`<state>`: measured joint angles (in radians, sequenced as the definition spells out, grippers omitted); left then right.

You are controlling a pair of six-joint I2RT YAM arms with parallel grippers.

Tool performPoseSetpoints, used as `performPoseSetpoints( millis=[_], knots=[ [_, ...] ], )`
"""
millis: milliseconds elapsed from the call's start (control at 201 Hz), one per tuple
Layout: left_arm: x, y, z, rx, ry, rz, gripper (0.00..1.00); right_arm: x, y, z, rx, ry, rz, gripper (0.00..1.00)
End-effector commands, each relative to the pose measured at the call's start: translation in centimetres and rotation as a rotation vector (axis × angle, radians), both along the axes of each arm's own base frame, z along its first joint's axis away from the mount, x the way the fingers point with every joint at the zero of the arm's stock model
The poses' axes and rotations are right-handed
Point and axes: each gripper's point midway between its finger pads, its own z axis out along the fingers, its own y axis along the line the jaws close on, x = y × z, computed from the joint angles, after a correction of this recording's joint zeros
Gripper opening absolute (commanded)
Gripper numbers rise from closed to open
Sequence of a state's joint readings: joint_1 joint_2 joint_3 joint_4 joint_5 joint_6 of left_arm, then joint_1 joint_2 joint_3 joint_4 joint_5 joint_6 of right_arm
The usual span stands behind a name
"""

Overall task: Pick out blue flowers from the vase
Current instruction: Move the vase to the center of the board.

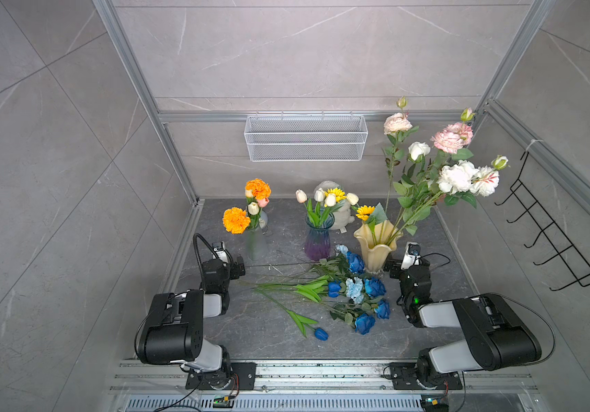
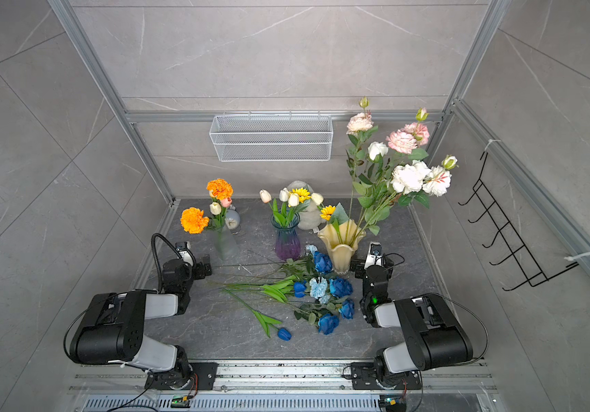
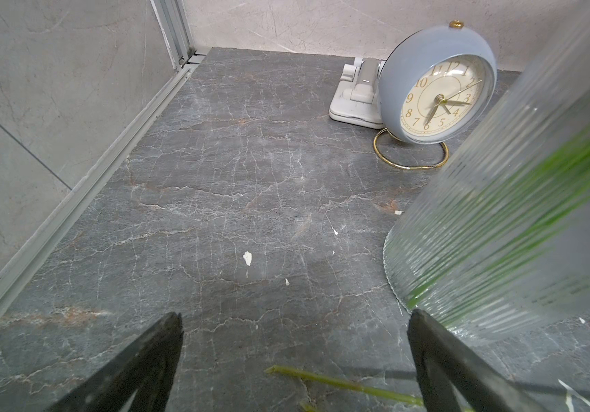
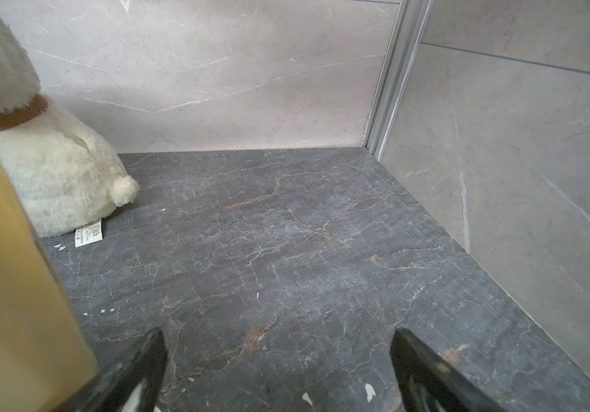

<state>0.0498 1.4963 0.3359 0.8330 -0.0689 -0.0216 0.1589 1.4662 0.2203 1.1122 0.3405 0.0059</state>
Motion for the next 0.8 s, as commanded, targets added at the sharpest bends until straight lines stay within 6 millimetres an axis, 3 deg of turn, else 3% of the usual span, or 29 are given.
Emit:
performPoseSetpoints(
  millis=[0,553,797],
  knots=[
    [0.8,-0.2,1.1,0.015,-0.039,-0.017,1.00,-0.1,0.5,0.9,-0.004,-0.043,0.009,1.00],
    [0.8,-0.3,1.1,0.015,-0.042,-0.023,1.00,-2.3,-2.1,4.1,-0.017,-0.006,-0.125,1.00],
    [0.7,-0.3,1.1,0.015,-0.040,-0.022,1.00,-2.4,-2.3,3.2,-0.025,0.057,-0.140,1.00]
  ],
)
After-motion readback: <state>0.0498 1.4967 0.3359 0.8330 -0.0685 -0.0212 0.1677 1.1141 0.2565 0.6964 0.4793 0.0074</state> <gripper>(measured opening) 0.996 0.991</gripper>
